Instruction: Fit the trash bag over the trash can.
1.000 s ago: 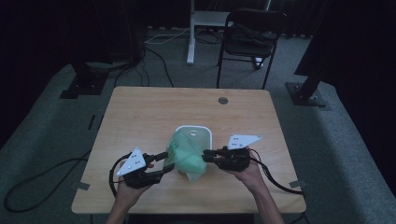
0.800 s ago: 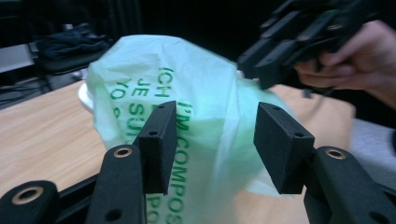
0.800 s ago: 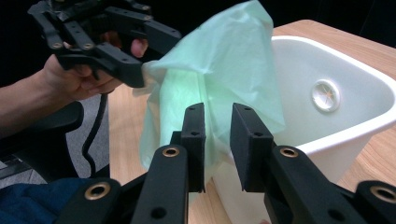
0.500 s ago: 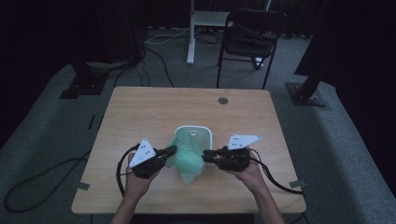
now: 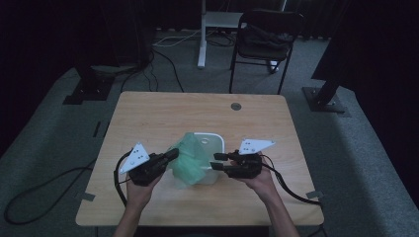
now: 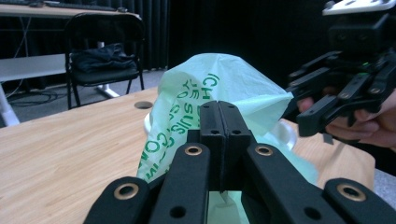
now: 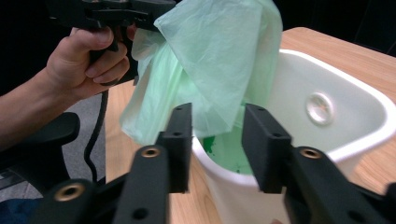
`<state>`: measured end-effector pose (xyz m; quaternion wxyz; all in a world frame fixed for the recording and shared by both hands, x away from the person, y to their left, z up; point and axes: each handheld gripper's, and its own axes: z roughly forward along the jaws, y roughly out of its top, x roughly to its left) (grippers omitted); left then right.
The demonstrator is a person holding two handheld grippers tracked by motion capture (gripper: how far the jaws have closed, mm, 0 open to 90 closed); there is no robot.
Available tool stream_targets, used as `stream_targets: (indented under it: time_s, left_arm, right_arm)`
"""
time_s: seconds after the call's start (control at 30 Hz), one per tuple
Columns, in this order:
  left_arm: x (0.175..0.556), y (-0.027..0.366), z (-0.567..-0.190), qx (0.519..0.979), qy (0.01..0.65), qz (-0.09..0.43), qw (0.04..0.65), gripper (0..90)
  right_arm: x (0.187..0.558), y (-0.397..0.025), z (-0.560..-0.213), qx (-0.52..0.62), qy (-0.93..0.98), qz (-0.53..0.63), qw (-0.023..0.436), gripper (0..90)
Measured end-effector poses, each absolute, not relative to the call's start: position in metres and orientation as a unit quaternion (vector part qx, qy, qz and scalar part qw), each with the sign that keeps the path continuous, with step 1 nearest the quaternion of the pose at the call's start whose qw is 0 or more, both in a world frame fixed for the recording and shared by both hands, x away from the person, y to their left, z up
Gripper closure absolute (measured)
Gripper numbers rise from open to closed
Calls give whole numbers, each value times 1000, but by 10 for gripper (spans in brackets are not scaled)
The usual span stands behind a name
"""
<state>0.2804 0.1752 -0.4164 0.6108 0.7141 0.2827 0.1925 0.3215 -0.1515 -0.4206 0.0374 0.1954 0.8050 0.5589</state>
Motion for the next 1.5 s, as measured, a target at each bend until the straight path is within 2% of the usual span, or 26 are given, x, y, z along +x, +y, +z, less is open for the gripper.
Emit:
stream_targets:
  time_s: [0.17,0.5,0.53,0.63,0.67,0.73,0.93,1.17,1.5]
  left_arm:
    - [278,174,-410,709,275,190,621,900]
    - [274,172,-405,703,262,176,637,900]
    - [273,171,-405,704,260,173,638,900]
    - [274,172,-404,703,259,166,641,900]
    - [274,172,-404,705,259,164,640,900]
    - [275,172,-405,712,263,161,631,900]
    - [279,177,-408,714,280,169,618,900]
    - [278,171,-407,722,272,175,612,900]
    - [283,172,-409,733,284,203,583,833]
  right_arm:
    - [325,-145,-420,196,802,563,27,503]
    - [337,-137,-421,217,789,574,31,481]
    - [341,-136,-421,222,784,579,31,504]
    - [346,-136,-420,226,777,587,25,742]
    - [346,-136,-420,226,777,587,25,742]
    - [347,-140,-417,224,768,599,23,900]
    - [341,-155,-402,228,763,603,46,900]
    - [335,-166,-389,225,757,610,66,900]
    - [338,-180,-381,247,744,615,76,900]
